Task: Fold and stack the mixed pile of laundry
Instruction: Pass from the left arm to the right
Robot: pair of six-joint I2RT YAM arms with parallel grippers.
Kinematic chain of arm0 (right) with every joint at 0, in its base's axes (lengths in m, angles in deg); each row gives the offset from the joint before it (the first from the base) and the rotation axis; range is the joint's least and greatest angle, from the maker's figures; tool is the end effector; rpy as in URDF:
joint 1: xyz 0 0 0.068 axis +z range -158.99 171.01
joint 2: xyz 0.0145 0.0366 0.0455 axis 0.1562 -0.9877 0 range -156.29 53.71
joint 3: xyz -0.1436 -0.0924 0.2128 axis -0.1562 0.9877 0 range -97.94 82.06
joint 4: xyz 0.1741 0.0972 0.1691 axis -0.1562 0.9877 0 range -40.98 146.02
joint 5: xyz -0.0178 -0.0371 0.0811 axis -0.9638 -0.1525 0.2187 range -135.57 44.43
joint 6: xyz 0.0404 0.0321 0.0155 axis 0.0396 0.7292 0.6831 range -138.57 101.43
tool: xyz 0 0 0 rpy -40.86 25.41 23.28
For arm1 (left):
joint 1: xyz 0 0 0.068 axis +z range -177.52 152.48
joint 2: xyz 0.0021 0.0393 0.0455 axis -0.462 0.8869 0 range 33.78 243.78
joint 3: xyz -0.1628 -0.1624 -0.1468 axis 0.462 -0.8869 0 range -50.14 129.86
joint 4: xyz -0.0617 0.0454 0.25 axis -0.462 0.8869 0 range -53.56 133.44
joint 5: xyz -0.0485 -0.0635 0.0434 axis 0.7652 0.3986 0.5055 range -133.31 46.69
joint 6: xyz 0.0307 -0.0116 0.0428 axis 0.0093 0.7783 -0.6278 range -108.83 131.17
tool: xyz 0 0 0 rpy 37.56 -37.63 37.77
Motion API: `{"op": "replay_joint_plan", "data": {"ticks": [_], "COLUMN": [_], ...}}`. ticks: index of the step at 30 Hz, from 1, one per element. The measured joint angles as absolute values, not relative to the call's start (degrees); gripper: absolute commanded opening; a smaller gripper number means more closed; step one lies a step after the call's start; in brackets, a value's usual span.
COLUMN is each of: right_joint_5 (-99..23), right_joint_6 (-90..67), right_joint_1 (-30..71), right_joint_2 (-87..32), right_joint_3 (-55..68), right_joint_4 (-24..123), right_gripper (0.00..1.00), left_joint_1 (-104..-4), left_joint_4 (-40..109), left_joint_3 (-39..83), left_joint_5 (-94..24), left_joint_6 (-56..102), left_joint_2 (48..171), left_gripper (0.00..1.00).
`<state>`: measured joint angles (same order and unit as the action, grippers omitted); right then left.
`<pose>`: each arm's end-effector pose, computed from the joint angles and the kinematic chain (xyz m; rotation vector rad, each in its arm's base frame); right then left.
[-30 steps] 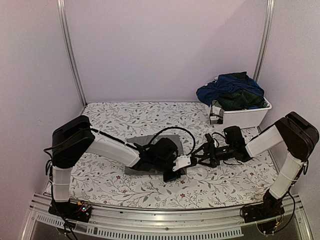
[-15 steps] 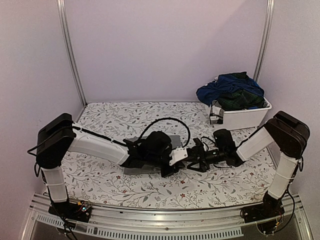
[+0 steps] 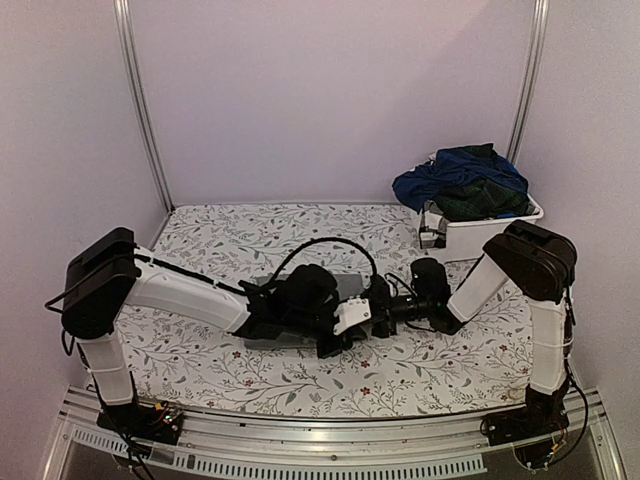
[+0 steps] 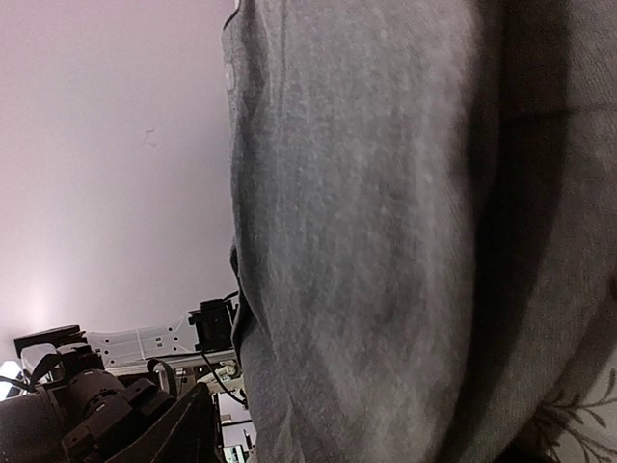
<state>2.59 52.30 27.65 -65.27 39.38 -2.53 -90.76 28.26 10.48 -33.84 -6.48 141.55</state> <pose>0.2675 0.2320 0.0798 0.0501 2.4899 1.8689 0.1730 -0.3564 0.1575 1.5688 1.6993 -0.6040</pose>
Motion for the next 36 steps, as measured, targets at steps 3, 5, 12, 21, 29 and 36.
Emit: {"op": "replay_joint_plan", "data": {"ticks": [3,5,12,21,29,36], "right_joint_5": [3.86,4.67,5.72,5.83,3.91,-3.72], "right_joint_6": [54.84,56.32,59.14,57.66,43.08,22.71], "right_joint_1": [27.94,28.09,28.2,28.2,27.41,24.24], "right_joint_2": [-67.56,-68.96,-72.74,-73.99,-67.46,-59.74], "right_joint_3": [37.7,36.45,32.61,29.9,26.25,17.9], "right_joint_4": [-5.54,-7.05,-9.3,-6.38,15.92,43.92], "right_gripper": [0.68,0.67,0.45,0.0,0.0,0.0], "left_joint_1": [-91.17,-91.59,-93.12,-93.36,-88.92,-78.3], "left_joint_4": [28.3,28.28,28.5,28.17,23.76,19.67], "left_joint_3": [9.76,9.46,8.89,7.42,-2.83,-10.13], "left_joint_5": [-33.86,-33.86,-33.97,-36.77,-38.97,-41.51], "left_joint_6": [-6.79,-6.87,-7.6,-6.63,2.2,12.82], "left_joint_2": [140.5,140.11,140.02,137.68,124.57,111.85], "left_gripper": [0.0,0.0,0.0,0.51,0.74,0.82]}}
